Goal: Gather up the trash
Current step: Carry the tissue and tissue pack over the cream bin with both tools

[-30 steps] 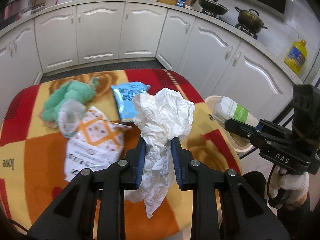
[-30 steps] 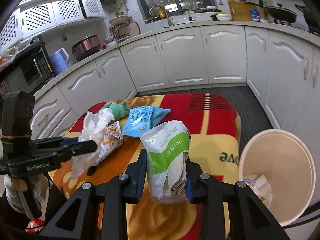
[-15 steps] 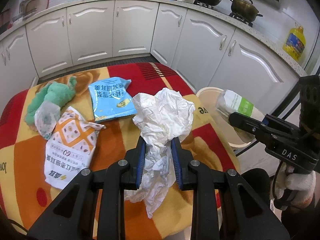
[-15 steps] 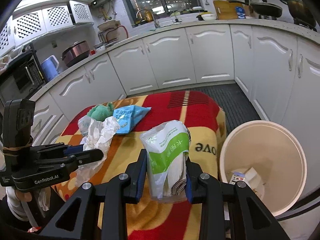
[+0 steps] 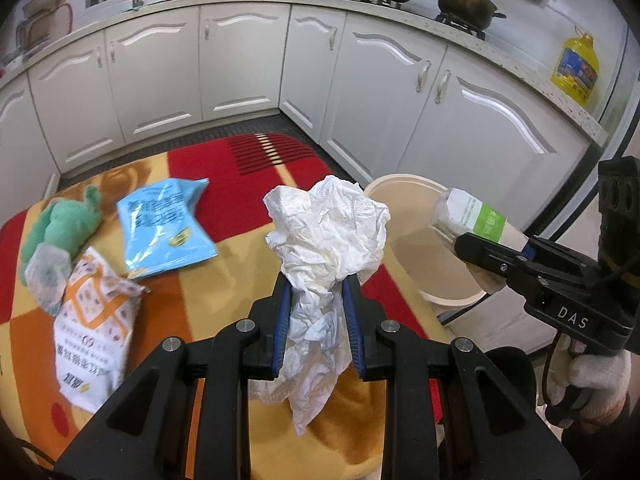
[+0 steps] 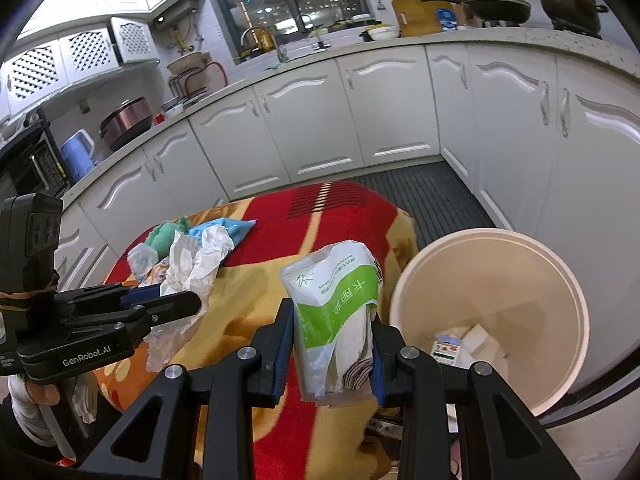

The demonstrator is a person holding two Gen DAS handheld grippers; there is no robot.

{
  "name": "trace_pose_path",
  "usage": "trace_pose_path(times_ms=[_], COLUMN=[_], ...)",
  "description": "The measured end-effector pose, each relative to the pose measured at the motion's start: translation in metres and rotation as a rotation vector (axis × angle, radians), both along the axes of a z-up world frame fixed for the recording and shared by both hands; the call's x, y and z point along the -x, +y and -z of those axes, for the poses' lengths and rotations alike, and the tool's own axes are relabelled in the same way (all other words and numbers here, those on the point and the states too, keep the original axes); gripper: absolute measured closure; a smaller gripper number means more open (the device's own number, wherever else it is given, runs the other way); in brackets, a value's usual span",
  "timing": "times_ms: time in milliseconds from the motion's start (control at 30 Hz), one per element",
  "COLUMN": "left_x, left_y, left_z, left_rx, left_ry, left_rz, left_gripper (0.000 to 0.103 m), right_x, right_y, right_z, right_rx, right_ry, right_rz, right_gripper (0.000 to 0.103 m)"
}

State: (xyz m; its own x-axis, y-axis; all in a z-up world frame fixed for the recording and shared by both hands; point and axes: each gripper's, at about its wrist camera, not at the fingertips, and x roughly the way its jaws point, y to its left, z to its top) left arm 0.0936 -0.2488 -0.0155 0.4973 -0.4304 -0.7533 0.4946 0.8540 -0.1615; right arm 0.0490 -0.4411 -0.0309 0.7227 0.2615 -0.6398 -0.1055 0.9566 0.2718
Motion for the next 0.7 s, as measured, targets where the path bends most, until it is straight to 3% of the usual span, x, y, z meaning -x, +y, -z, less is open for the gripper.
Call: trace_pose_path(times_ms=[700], left_x=[-0.015], left_y=[-0.067], left_z=[0.010], left_rx=[-0.016], left_ry=[0.025], left_rz=[0.087], left_gripper=[0.080], right_x=[0.009], right_y=[-0.055], right_z=[0.012], right_rx=[-0.011], right_ry=[0.031], right_rz=[0.112], right_gripper=[0.072])
